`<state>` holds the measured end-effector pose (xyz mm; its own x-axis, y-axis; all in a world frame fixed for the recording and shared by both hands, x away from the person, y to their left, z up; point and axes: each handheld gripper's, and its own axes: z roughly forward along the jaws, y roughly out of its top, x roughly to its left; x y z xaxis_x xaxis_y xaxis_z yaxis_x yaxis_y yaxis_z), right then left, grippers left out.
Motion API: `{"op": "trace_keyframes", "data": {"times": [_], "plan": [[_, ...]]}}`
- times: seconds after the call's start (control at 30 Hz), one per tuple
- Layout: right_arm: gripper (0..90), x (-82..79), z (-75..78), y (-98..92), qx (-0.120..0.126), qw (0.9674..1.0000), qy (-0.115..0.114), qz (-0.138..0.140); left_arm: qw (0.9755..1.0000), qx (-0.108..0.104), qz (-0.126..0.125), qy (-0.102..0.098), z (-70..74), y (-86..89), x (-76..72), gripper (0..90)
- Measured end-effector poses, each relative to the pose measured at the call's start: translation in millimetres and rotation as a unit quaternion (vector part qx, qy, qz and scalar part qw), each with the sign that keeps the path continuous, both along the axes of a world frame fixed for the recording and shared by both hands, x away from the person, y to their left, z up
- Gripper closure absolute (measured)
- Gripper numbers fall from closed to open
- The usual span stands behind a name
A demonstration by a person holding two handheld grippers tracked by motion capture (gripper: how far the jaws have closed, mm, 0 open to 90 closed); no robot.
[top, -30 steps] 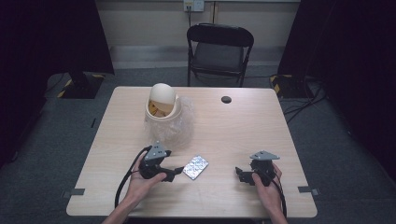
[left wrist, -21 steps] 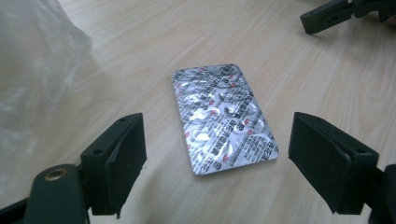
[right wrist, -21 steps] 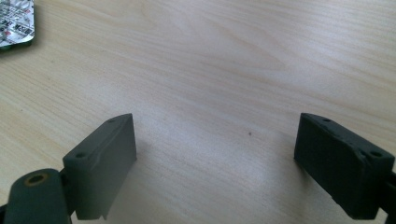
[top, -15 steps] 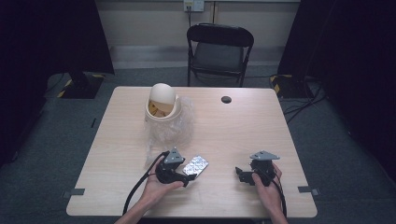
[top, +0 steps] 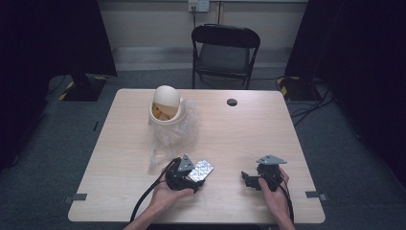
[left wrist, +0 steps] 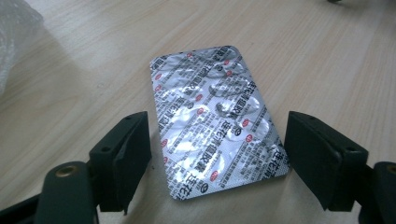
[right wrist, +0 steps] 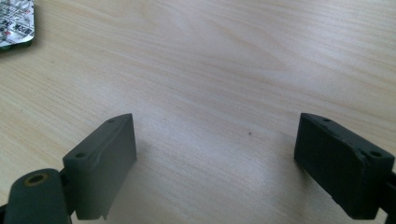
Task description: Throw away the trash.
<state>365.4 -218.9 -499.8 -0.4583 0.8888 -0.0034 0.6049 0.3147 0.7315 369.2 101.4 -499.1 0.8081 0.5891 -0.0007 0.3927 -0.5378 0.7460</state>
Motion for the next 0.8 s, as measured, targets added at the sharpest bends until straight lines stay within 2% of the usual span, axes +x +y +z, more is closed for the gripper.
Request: {"op": "trace_keyframes", "data": {"times": [0.13,0.23,0.3,0.5,0.73,0.8], "plan": [[11.9,0.0,0.0,0.0,0.0,1.0,0.0,0.0,1.0,-0.001,0.003,0.001,0.3,0.5,-0.4,24.2],[11.9,0.0,0.0,0.0,0.0,1.0,0.0,0.0,1.0,-0.005,0.003,-0.003,0.1,2.7,-0.1,30.7],[11.9,0.0,0.0,0.0,0.0,1.0,0.0,0.0,1.0,-0.001,-0.001,-0.003,0.6,6.4,0.1,32.0],[11.9,0.0,0.0,0.0,0.0,1.0,0.0,0.0,1.0,-0.007,-0.003,-0.004,0.1,7.3,0.6,33.3],[11.9,0.0,0.0,0.0,0.0,1.0,0.0,0.0,1.0,-0.005,-0.005,-0.004,0.5,9.0,0.5,33.5],[11.9,0.0,0.0,0.0,0.0,1.0,0.0,0.0,0.9999,-0.011,-0.006,0.003,0.5,10.9,0.7,33.6]]}}
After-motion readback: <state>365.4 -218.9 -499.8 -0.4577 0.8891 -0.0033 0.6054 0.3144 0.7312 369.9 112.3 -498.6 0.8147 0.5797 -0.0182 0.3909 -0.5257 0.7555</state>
